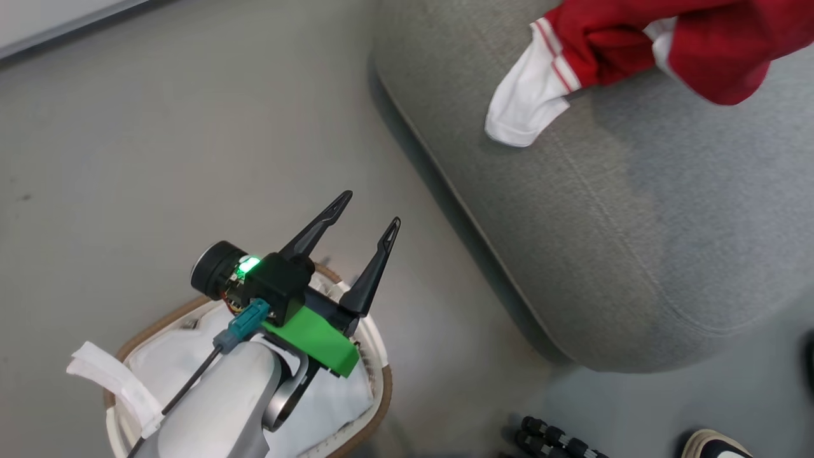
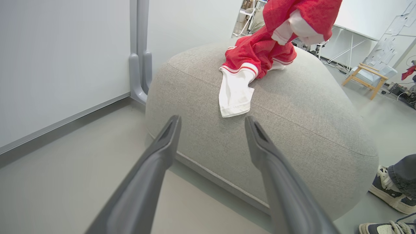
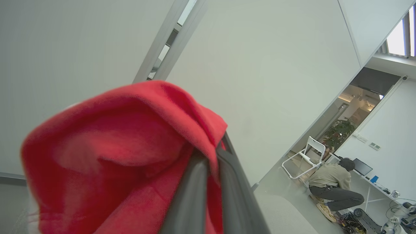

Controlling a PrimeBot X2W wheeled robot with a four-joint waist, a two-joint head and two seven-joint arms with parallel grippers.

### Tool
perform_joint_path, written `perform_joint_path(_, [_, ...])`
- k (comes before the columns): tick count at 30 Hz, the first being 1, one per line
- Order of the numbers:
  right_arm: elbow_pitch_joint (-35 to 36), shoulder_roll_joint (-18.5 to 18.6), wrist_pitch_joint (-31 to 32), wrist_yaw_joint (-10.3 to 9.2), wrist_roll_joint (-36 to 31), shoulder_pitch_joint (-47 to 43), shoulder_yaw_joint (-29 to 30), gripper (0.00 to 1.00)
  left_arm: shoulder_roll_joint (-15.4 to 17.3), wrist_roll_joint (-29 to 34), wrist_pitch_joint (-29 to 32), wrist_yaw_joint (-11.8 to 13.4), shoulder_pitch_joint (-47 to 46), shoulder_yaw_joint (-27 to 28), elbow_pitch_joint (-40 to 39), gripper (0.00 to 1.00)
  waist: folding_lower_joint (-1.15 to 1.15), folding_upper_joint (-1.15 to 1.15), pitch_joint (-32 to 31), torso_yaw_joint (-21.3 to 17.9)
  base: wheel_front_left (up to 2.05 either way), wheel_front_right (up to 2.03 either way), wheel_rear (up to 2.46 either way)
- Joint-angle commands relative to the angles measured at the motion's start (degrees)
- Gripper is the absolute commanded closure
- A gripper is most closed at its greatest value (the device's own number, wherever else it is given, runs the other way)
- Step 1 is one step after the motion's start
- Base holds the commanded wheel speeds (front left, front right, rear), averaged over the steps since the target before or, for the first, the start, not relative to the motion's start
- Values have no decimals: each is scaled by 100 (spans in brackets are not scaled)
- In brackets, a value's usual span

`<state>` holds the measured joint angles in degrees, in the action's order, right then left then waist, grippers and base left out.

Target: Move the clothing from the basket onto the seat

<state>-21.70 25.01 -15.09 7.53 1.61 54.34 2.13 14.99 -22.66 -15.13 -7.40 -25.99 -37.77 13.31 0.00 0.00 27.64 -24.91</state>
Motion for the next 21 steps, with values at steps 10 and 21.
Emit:
perform_joint_path(10, [-1779, -255, -8, -8, -803, -188, 807, 100, -51, -15, -1, -18, -294, 51, -31, 0, 0, 0, 777, 975, 0, 0, 0])
perform_joint_path(21, [-1924, -727, -9, -8, -832, -1073, 1724, 0, -168, -59, -1, -18, -157, 250, 74, 0, 0, 0, 414, 950, 0, 0, 0])
